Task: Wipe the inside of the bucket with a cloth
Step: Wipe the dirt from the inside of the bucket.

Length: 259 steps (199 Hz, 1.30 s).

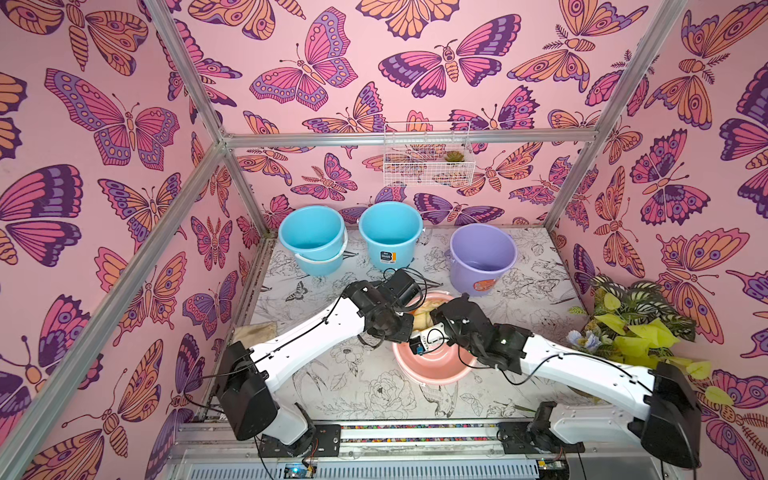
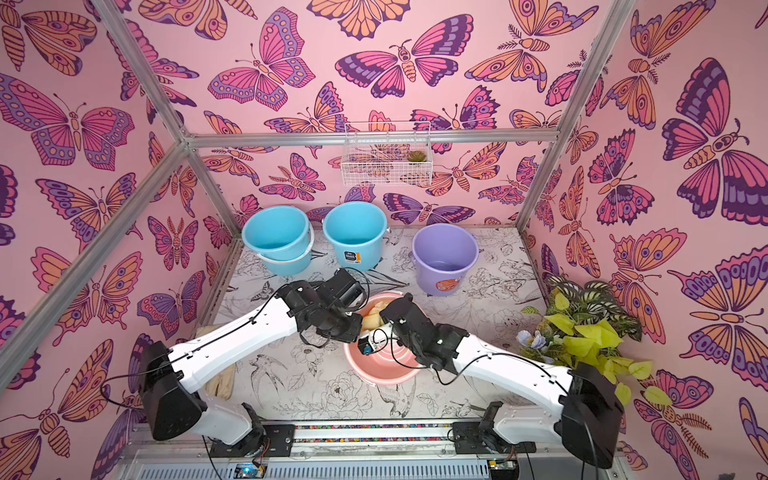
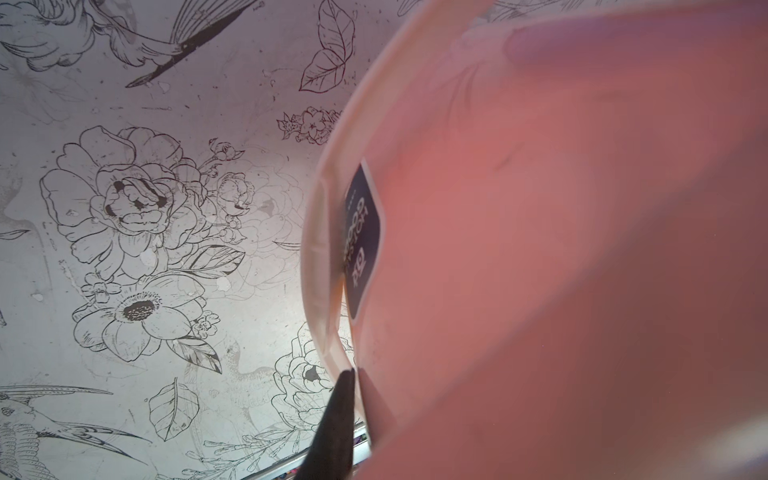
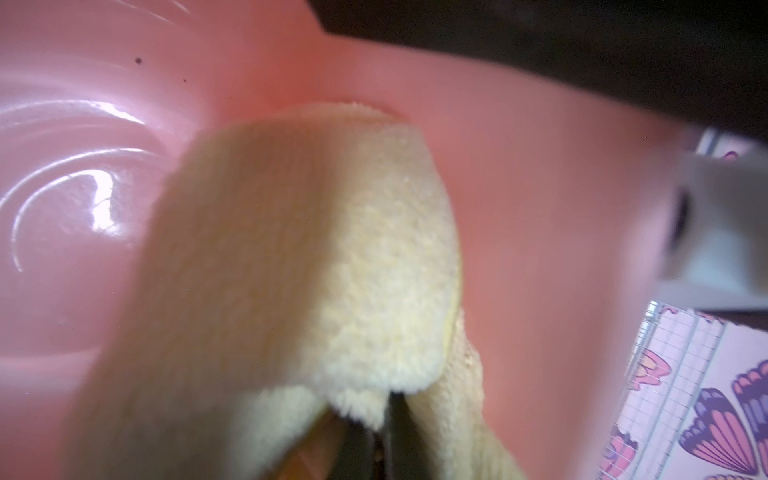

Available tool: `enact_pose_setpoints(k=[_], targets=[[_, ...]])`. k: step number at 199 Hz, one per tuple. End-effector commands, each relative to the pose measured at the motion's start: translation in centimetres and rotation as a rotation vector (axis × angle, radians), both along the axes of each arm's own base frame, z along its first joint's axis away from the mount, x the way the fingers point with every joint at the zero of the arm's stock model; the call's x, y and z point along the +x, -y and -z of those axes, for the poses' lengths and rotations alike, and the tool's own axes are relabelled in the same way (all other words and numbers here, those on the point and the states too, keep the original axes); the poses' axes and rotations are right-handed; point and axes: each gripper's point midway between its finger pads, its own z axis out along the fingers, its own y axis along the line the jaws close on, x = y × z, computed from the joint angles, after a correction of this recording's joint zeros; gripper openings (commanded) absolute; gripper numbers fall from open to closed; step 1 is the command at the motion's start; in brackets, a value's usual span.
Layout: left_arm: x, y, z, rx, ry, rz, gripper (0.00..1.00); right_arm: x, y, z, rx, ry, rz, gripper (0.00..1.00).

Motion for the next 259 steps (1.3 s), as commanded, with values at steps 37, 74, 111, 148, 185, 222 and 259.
enact_pose_setpoints(k=[37,74,111,148,185,222,259], targets=[[-1.3,0.1,0.3,0.009,-0.056,0.032,0.00,-0.6,1.6,-5.6,-0.136,0.166,-0.011,0.00],[-1.3,0.1,0.1,0.005,-0.051,0.035,0.00,-0.3,2.1,-4.3,-0.250,0.161,0.004,0.00],[-1.4,0.0,0.0,0.003,-0.049,0.035,0.00,0.0,1.6,-1.1,-0.292,0.084,0.020,0.00],[-1.5,-0.1,-0.2,-0.004,-0.045,0.036,0.00,0.1,1.0,2.2,-0.288,-0.007,0.033,0.00],[-1.5,-0.2,-0.4,-0.006,-0.039,0.036,0.00,0.3,0.6,5.6,-0.282,-0.098,0.056,0.00],[-1.6,-0.2,-0.6,-0.011,-0.038,0.032,0.00,1.0,0.3,9.7,-0.268,-0.193,0.088,0.00],[-1.6,-0.4,-0.7,-0.009,-0.033,0.030,0.00,1.5,0.1,13.1,-0.245,-0.272,0.126,0.00]])
